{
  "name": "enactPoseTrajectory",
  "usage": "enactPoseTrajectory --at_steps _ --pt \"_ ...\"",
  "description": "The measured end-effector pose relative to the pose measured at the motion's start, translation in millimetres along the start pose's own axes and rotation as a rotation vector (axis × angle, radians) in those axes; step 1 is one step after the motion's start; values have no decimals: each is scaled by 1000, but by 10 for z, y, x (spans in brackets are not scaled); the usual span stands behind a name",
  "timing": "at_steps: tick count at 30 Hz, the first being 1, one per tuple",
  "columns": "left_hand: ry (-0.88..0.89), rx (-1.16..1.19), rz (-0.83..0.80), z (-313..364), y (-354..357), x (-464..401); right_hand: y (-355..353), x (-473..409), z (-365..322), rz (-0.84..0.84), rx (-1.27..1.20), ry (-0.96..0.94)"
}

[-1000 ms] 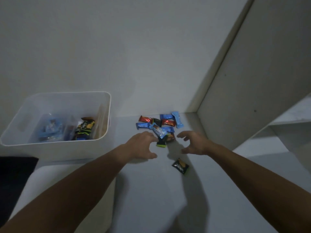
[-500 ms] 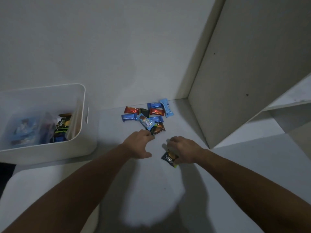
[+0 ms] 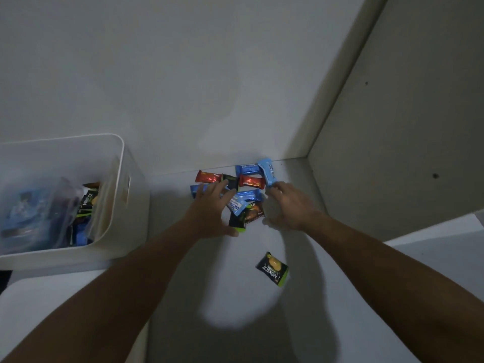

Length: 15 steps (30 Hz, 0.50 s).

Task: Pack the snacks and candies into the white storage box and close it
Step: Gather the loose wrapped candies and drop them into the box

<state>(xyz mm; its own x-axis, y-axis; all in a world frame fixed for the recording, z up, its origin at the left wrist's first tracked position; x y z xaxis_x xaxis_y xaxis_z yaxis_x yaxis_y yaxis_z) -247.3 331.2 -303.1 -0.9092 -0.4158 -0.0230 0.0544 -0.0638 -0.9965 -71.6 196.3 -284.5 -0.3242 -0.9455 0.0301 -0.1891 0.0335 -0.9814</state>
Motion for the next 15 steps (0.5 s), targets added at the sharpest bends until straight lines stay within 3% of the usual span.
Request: enactPoseTrajectory --at_steps 6,12,15 --pt "-119 -54 -112 -276 117 -162 23 -448 2 -134 -12 -13" --pt "-216 36 -244 -393 268 -259 331 -628 3 -290 15 23" --pt "-212 49 -234 -409 339 -263 416 -597 -13 -250 45 4"
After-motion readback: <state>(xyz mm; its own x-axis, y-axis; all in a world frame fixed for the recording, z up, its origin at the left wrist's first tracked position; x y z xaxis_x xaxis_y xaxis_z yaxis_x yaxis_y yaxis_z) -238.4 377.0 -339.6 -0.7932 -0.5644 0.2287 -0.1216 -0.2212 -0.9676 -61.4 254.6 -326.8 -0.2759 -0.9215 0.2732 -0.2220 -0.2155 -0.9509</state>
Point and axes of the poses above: each hand's wrist, its own x-axis away from the middle knuckle, its own y-axis out of the palm, z = x × y, the point moved 3 cm from there along -x, towards the middle knuckle, and after that the axes turned 11 degrees about z, right-handed, at the moved point
